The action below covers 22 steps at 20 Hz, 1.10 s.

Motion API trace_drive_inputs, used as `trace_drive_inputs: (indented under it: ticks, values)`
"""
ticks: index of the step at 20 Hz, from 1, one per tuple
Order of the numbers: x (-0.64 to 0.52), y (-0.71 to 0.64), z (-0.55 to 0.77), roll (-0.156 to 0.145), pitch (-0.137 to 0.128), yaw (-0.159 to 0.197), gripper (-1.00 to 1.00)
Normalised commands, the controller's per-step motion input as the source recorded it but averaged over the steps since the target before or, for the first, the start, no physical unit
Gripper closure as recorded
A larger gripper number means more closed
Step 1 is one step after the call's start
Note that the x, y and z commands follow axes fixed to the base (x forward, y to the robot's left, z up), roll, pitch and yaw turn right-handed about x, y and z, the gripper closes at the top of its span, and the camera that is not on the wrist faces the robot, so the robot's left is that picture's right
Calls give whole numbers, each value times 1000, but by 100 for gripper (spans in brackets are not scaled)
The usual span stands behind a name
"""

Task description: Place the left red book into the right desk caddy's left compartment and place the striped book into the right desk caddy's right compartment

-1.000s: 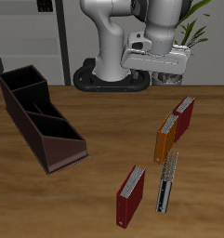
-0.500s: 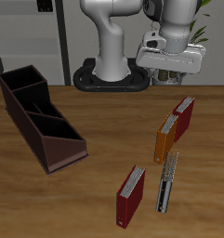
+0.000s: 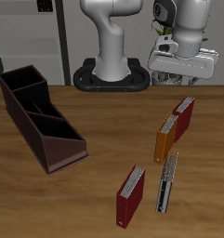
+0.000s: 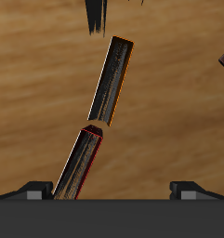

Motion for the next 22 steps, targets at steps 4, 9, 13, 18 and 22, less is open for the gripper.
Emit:
trace_drive_inputs:
  ticks: [4,9,13,18,22]
  values:
    - [105,242,-235,117,35,6,-100]
    - [37,74,-149,44,16,11,-100]
    - [-37,50,-85,99,-29,2,-100]
    - [34,-19,-85,10,5,-17,-100]
    - [8,13,-92,-10,-7,-22,-100]
